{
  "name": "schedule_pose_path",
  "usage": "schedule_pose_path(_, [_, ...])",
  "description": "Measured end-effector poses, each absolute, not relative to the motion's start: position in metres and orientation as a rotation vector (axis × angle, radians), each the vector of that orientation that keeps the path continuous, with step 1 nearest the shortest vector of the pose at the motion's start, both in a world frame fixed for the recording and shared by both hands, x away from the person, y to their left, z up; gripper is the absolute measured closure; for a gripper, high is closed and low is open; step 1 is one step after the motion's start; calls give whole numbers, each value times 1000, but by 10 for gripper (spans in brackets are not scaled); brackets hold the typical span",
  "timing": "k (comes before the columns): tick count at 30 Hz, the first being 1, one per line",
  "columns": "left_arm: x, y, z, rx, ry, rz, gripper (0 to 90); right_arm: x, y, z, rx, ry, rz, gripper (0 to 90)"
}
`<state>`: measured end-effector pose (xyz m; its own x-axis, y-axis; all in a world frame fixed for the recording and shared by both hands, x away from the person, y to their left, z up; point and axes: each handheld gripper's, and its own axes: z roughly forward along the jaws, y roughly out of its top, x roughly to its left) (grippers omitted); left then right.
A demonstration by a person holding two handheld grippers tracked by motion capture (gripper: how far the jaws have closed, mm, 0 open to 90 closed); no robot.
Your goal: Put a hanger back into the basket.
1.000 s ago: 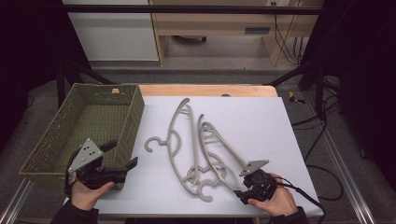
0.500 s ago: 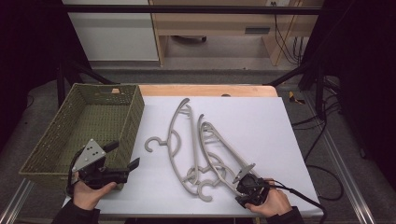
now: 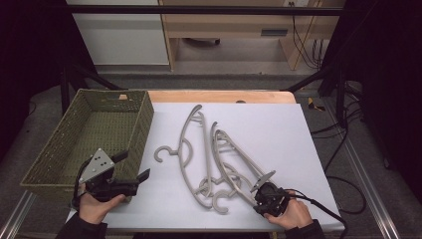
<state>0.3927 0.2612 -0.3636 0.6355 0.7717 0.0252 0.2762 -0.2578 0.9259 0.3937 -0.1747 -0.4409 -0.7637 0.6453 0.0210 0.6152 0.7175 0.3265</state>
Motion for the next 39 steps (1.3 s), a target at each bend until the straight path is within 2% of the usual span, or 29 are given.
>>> schedule_pose_path(10, [393,259,-365,1833,838,594,83,396,-186,-424,1130,2792,624,812])
schedule_pose_path(39, [394,253,-367,1870,803,600,83,403,-197,-370,1060,2620,903,820])
